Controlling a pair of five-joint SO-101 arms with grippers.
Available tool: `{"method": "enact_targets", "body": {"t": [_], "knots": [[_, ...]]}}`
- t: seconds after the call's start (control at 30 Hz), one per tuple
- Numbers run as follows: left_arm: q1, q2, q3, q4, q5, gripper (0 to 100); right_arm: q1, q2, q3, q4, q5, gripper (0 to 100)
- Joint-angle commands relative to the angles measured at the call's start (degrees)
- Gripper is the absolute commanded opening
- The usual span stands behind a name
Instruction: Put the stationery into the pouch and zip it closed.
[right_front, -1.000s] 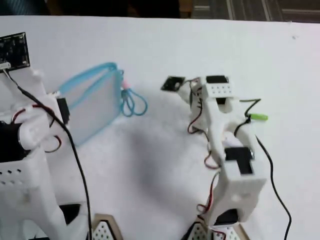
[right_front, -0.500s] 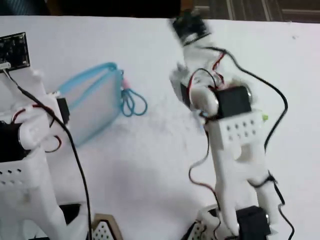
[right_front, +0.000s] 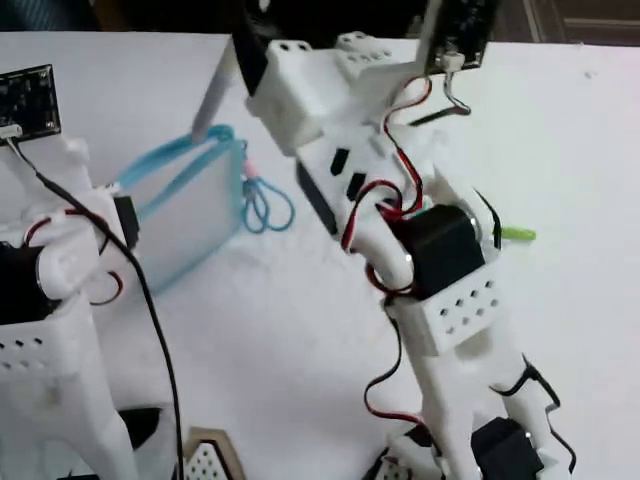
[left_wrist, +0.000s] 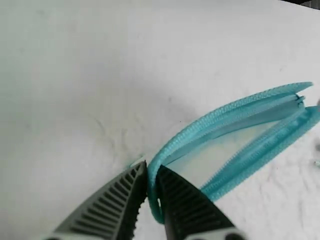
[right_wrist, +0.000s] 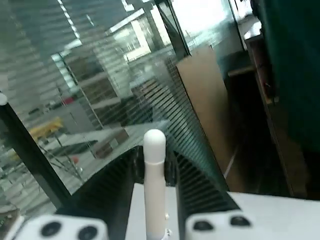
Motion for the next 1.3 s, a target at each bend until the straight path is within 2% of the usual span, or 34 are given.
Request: {"method": "enact_targets", "body": {"t": [0.0, 0.23, 0.6, 0.77, 0.9, 1.1, 1.17, 1.27], "knots": [[-0.1, 1.2, -0.4, -0.4, -0.3, 2, -0.6, 2.6, -2.1, -2.9, -0.4, 1.7], [-0.1, 1.2, -0.4, -0.4, -0.3, 2, -1.6, 10.6, 2.4, -2.6, 0.6, 1.7], [-0.1, 1.4, -0.4, -0.5, -0.3, 2, -12.4, 3.8, 19.7, -2.6, 13.9, 2.6], [-0.1, 1.4, -0.4, -0.5, -0.3, 2, -12.4, 0.7, 22.6, -2.6, 13.7, 19.3], [-0.1, 1.5, -0.4, -0.5, -0.3, 2, -9.1, -2.3, 22.5, -2.9, 13.7, 22.5], [-0.1, 1.5, -0.4, -0.6, -0.3, 2, 2.0, -5.1, 22.5, -2.4, 14.3, 22.6], [-0.2, 1.5, -0.4, -0.6, -0.3, 2, 7.3, -5.0, 22.4, -1.3, 18.0, 22.6], [-0.3, 1.5, -0.4, -0.6, -0.3, 2, 14.7, -1.6, 22.0, 5.3, 30.4, 22.6]]}}
